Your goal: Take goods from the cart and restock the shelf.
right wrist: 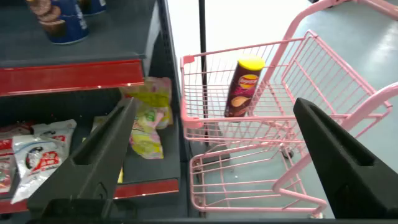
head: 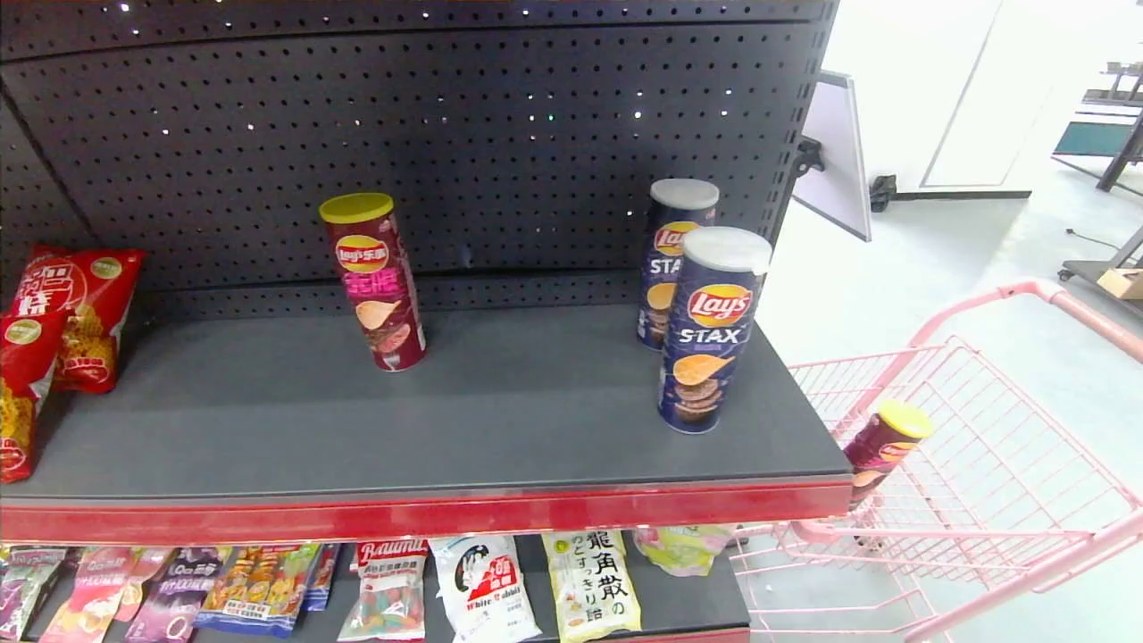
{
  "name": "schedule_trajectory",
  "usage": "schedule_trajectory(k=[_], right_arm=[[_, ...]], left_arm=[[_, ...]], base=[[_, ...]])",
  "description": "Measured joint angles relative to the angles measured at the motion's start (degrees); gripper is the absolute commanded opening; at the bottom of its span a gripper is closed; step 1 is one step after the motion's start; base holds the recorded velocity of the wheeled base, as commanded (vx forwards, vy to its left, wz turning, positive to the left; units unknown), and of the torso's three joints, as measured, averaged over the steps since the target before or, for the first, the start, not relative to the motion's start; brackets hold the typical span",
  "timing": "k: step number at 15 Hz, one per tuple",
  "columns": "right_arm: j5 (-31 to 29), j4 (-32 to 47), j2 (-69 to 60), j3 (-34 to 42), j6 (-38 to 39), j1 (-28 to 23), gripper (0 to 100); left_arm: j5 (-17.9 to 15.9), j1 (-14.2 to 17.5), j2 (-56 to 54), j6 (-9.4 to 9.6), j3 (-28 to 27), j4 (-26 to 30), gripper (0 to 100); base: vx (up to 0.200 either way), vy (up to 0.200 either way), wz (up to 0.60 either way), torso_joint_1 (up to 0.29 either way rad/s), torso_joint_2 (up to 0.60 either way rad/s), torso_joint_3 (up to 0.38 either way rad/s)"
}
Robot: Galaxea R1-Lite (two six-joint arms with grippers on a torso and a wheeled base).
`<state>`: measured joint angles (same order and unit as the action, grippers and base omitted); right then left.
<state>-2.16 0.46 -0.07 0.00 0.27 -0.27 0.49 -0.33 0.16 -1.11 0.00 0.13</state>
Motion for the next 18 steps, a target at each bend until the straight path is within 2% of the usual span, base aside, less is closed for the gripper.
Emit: schedule_trajectory(k=[15,18], right_arm=[[0.0,-0.02,0.0,0.0,0.02,0.02,100],[0.0,-0.02,0.02,0.0,0.02,0.02,100]], left_arm=[[0.02,-0.02,0.0,-0.01,0.0,0.05,100],[0.02,-0.02,0.0,0.0,0.0,0.05,100]], base=[[0.0,-0.2,0.0,0.002,0.0,0.003],[0.0,0.0,0.0,0.0,0.0,0.0]])
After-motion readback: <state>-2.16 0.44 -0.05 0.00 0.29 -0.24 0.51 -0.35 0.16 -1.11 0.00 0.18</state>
